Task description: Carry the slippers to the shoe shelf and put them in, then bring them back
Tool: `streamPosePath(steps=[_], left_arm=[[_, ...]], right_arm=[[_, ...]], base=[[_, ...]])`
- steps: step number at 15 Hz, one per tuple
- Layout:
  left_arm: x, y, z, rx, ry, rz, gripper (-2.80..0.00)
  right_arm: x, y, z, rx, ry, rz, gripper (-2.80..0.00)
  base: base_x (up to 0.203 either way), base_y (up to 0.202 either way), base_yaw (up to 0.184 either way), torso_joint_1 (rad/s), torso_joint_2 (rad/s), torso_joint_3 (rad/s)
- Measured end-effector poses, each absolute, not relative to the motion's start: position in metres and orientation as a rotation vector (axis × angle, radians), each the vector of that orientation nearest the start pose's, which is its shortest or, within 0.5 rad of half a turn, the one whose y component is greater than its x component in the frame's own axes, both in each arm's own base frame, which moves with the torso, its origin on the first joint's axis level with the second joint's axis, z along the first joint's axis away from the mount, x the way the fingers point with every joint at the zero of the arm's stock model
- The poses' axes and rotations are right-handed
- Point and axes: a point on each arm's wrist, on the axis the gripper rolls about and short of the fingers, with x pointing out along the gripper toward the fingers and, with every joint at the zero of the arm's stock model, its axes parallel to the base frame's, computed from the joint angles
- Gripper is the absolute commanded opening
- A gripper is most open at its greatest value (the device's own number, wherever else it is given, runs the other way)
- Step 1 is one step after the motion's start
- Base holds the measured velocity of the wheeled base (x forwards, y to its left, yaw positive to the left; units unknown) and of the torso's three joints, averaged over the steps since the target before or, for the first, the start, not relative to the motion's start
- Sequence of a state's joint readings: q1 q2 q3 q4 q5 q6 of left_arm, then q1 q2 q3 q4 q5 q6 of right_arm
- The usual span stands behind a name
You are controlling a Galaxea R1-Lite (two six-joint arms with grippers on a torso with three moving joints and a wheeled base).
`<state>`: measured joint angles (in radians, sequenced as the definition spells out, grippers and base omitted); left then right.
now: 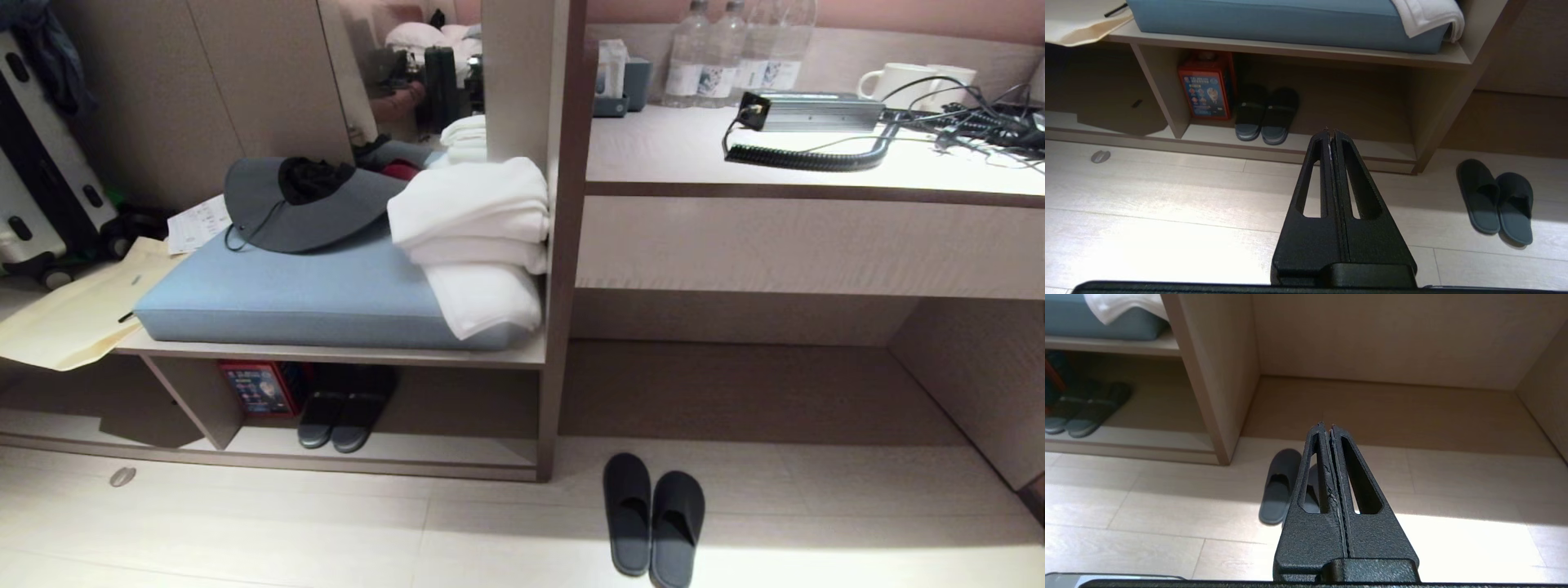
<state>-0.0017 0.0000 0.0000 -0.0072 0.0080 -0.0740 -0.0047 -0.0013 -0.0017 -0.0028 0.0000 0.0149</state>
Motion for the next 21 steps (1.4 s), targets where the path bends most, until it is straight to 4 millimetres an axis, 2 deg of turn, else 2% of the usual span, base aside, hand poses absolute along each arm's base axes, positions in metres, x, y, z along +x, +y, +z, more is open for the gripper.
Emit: streamPosePath(steps=[9,17,21], left_arm=[[-0.0228,0.0002,0.0762,-0.071,-0.007,0.006,-2.8],[-0.0228,0.0002,0.0762,-0.071,-0.007,0.005,-2.8],[-0.0228,0.0002,0.0762,-0.071,-0.007,0.005,-2.8]], right_arm=[[-0.023,0.0001,0.0762,0.015,-0.006,-0.005,-2.8],[-0.023,0.0001,0.0762,0.015,-0.006,-0.005,-2.8],[-0.023,0.0001,0.0763,0.015,-0.007,-0.005,-2.8]], base=[[0.0,0.0,0.0,0.006,0.0,0.188],[0.0,0.0,0.0,0.001,0.0,0.012],[0.001,0.117,0.002,0.003,0.0,0.003]])
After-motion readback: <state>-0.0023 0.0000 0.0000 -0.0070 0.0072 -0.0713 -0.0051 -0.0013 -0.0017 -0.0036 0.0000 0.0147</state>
